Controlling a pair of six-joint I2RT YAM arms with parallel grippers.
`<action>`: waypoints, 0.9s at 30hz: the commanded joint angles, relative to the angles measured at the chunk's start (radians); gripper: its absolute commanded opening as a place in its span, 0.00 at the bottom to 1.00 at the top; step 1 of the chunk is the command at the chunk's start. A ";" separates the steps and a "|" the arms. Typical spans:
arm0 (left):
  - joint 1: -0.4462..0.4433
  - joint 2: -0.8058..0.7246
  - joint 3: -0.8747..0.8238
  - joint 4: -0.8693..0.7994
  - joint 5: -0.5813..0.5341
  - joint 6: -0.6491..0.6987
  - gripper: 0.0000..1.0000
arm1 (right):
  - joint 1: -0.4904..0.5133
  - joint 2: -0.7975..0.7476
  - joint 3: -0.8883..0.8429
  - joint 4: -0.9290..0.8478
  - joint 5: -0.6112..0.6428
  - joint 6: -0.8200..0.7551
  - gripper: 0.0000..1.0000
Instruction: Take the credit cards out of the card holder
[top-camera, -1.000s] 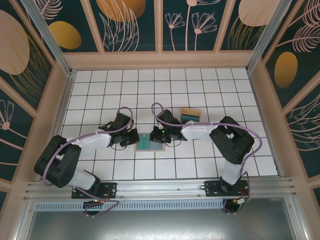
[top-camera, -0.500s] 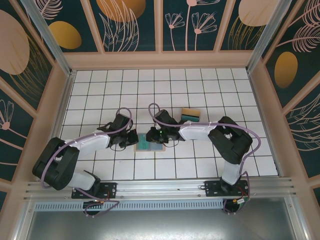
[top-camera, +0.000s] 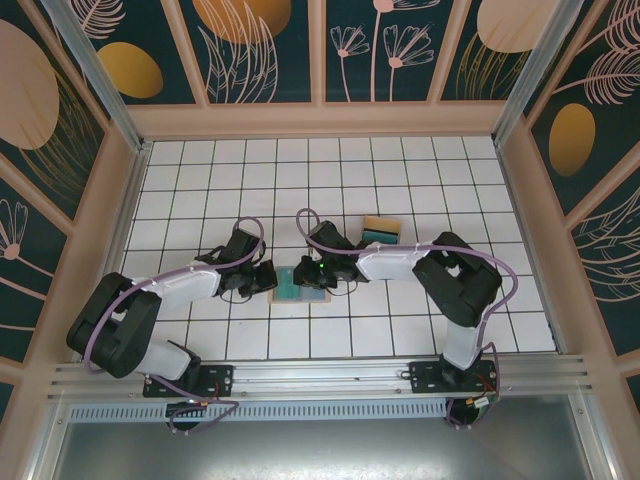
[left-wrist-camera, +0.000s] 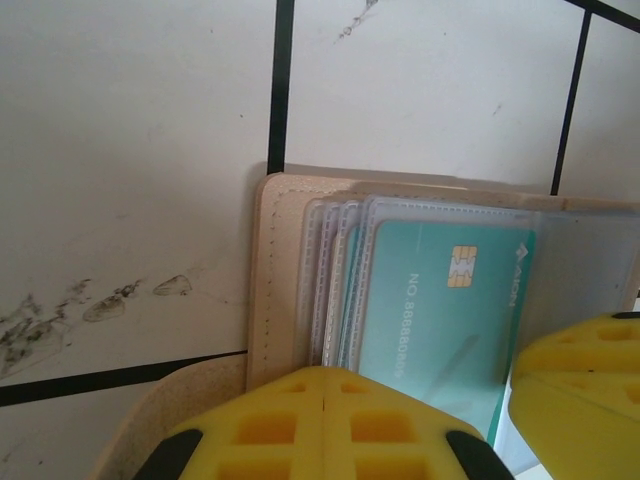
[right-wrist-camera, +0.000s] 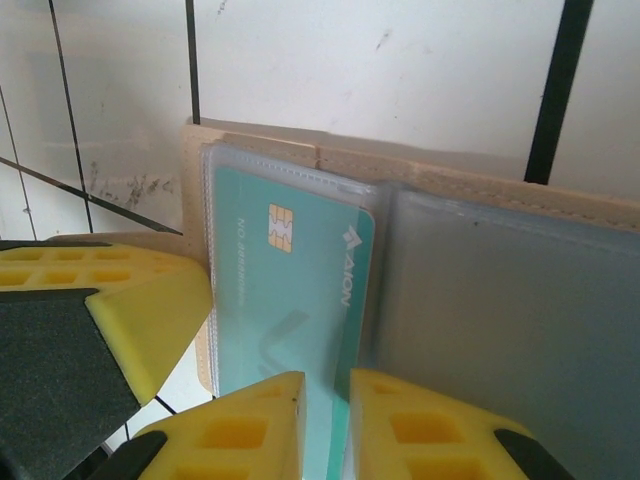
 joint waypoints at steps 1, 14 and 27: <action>0.001 0.013 -0.022 -0.009 0.028 -0.005 0.04 | 0.005 0.002 -0.016 -0.010 0.005 0.011 0.20; 0.001 0.024 -0.027 -0.001 0.035 -0.002 0.03 | -0.004 -0.039 -0.056 -0.009 0.019 0.014 0.19; 0.000 0.025 -0.029 0.004 0.040 -0.001 0.03 | -0.003 0.017 -0.030 0.041 -0.048 0.012 0.11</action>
